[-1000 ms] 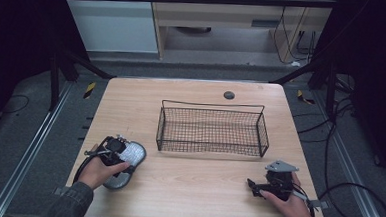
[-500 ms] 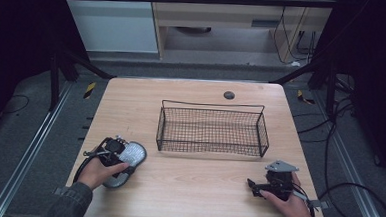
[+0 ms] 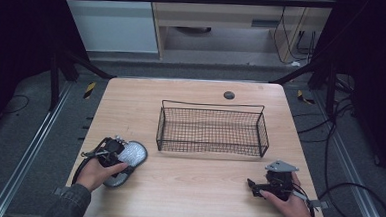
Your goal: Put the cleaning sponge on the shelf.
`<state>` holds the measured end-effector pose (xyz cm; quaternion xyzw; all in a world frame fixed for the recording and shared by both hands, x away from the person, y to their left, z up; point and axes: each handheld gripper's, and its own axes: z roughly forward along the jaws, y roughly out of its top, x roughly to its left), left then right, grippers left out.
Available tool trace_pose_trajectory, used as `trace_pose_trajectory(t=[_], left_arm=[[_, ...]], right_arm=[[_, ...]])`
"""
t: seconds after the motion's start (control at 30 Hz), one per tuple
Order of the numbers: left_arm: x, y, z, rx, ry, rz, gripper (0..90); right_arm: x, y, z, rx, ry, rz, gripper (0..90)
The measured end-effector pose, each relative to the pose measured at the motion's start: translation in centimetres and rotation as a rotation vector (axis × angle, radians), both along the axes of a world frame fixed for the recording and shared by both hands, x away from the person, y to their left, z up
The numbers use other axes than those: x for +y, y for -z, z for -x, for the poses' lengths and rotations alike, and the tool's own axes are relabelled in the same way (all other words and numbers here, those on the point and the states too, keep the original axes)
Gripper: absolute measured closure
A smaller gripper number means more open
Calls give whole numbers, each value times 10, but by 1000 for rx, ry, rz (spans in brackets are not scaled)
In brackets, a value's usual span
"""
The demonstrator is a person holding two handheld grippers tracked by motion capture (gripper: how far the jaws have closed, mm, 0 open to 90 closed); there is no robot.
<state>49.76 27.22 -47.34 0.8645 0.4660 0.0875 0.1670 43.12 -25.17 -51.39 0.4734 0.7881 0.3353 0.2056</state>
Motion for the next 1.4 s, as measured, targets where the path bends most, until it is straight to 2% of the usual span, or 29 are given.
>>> trace_pose_trajectory(t=[0.13,0.3,0.4,0.53,0.67,0.83,0.93,1.0,1.2,1.4], left_arm=[[-5,-13,3,-37,31,-7,66],[-14,-40,9,-113,91,-14,66],[-18,-61,14,-186,166,-41,66],[-24,-85,20,-244,227,-30,66],[-36,-110,22,-306,300,-54,67],[-49,-123,17,-336,356,-83,67],[-56,-131,12,-360,398,-82,67],[-60,-136,7,-371,404,-103,67],[-78,-149,-8,-410,455,-114,67],[-98,-155,-23,-416,505,-152,69]], right_arm=[[0,0,0,0,0,0,3],[0,0,0,0,0,1,3],[0,0,0,0,0,0,4],[0,0,0,0,0,0,3],[0,0,0,0,1,0,4],[0,0,0,0,1,0,3],[0,0,0,0,0,1,3],[0,0,0,0,-2,0,4],[0,0,0,0,-1,-1,3],[0,0,-1,1,-2,1,3]])
